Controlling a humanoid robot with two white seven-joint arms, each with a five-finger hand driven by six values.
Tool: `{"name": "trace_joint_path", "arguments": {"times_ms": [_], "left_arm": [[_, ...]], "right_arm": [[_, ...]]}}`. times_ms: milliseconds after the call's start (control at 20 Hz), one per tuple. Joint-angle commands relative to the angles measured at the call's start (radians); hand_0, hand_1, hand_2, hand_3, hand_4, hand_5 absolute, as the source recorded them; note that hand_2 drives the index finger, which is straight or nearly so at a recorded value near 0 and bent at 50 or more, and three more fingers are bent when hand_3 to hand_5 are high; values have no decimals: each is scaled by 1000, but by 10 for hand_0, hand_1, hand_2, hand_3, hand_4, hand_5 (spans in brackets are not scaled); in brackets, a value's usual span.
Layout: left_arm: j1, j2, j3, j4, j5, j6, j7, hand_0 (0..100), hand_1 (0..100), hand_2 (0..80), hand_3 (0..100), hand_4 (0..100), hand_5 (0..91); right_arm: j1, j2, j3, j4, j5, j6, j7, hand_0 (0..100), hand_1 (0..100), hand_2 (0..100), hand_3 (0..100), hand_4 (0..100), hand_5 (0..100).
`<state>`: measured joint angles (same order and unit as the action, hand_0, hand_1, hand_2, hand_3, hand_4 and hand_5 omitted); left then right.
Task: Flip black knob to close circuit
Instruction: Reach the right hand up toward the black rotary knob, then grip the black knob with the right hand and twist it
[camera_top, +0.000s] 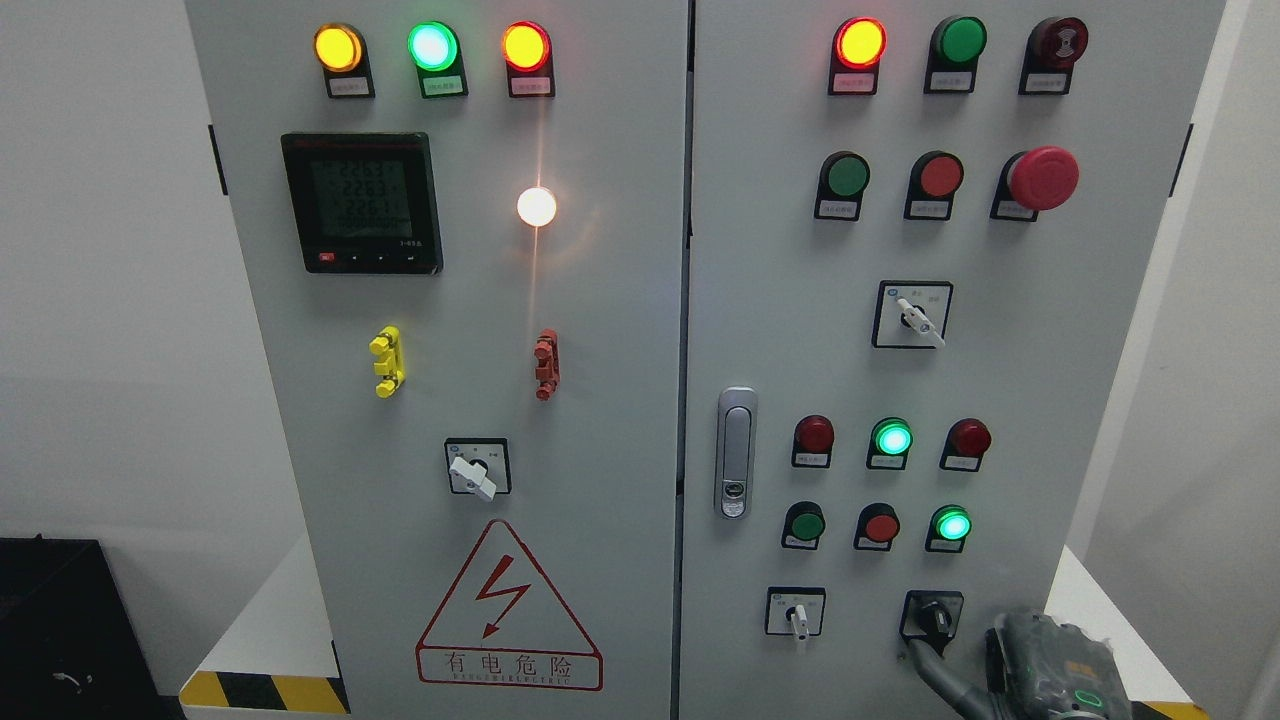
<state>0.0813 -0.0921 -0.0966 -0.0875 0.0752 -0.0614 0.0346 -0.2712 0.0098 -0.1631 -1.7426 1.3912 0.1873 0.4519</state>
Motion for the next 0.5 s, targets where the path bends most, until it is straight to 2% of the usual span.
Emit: {"name": "trace_joint_path", "arguments": {"times_ms": [0,450], "left_arm": [[0,0,0,0,0,0,1,120,556,0,0,0,0],[0,0,0,0,0,0,1,120,556,0,0,0,0]], "right_arm": [[-8,24,1,46,14,0,-4,0,0,890,1000,923,941],[-9,22,-7,43,14,0,-7,0,0,889,1000,922,939]]}}
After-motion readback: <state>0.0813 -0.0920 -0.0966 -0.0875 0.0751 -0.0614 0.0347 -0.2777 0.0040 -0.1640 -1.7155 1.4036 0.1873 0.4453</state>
